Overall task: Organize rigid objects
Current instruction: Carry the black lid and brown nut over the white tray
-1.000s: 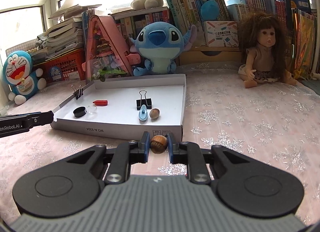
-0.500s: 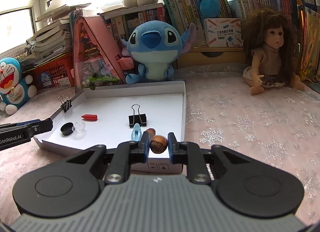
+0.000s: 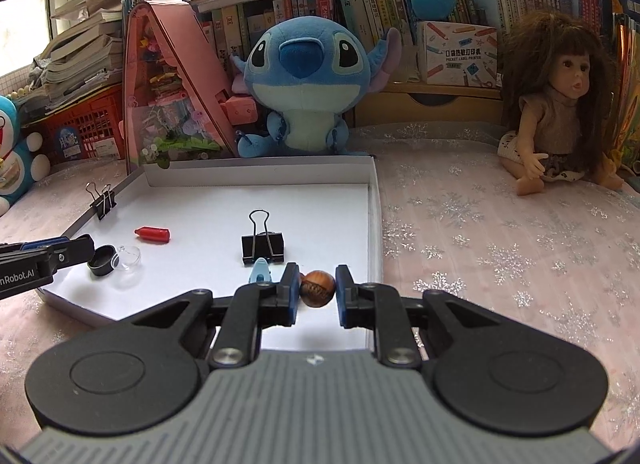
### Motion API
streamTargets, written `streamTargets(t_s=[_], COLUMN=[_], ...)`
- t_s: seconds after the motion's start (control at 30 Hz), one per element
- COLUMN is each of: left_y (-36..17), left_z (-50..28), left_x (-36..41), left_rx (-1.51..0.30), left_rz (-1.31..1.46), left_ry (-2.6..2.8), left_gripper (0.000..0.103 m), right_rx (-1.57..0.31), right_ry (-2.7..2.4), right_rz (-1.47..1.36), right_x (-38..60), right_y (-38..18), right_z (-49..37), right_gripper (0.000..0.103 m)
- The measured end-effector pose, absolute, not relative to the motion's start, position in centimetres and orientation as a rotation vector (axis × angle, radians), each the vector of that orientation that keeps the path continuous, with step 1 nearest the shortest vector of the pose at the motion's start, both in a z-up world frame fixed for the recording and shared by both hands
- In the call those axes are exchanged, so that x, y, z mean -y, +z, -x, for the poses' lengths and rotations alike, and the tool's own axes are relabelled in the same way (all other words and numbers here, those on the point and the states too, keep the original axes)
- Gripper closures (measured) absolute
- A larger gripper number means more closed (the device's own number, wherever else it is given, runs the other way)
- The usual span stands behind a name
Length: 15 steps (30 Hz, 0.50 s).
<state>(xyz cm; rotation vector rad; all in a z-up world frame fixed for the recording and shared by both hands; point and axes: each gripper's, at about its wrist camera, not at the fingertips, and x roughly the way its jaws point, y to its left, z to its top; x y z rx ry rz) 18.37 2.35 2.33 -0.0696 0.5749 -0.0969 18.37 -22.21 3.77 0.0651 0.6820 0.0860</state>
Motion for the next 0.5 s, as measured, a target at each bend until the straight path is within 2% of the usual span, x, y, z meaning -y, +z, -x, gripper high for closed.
streamTargets(t_s=[0.5], left_y=[0.8], left_z=[-19.7], left_x=[-2.0], left_rx=[-0.608], left_rz=[0.063], left_ry=[-0.08], left_gripper=[0.073], right_rx=[-0.721], right_ry=[0.076], right_rz=[-0.059], right_x=[22.1], right_y=[2.5], right_z=[-20.3], right_gripper=[0.08])
